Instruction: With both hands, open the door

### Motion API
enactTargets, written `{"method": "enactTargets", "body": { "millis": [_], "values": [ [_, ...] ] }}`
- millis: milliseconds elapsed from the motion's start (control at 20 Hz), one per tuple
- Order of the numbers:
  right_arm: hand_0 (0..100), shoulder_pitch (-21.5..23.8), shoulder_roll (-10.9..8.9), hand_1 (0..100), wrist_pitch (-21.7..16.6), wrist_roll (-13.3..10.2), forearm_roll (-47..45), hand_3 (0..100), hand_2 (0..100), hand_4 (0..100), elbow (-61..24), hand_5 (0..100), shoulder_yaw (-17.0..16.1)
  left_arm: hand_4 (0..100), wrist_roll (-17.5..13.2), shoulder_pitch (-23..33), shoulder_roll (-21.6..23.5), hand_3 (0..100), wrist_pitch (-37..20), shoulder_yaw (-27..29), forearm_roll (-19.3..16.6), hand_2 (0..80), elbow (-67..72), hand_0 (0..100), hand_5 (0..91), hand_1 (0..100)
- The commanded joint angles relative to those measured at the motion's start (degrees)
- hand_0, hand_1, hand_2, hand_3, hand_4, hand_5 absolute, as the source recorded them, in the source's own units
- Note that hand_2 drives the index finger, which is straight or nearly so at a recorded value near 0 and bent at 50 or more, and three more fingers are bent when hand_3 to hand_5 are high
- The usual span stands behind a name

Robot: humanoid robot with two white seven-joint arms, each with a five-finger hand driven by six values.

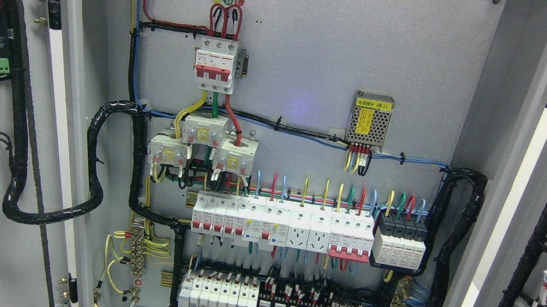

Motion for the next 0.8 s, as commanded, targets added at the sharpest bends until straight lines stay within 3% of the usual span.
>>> {"method": "enactTargets", "body": {
  "millis": [0, 250, 450, 751],
  "values": [
    [38, -0.20, -1.94, 0, -0.01, 0.19, 0.08, 0, 0, 0, -0.30, 0, 7.75, 0, 0.05, 4.40, -0.28, 0, -1.46, -4.23, 0.35, 0.0, -8.60, 0, 0.0, 0],
    [38, 0.42, -1.59, 0, -0.01, 0.19, 0.60, 0, 0, 0, 3.47, 0, 15.92, 0, 0.14, 6.60, -0.54, 0, -4.28, -10.11, 0.26, 0.0, -10.54, 0, 0.0, 0],
    [38, 3.93, -1.24, 0, -0.01, 0.19, 0.69, 0, 0, 0, 7.60, 0, 18.83, 0, 0.23, 9.93, -0.63, 0, -7.26, -16.53, -0.53, 0.0, -10.63, 0, 0.0, 0],
    [38, 5.86, -0.89, 0, -0.01, 0.19, 0.87, 0, 0, 0, 13.66, 0, 23.14, 0, 0.23, 16.78, -6.07, 0, -12.01, -22.68, -8.08, 0.0, -10.02, 0, 0.0, 0]
  ]
}}
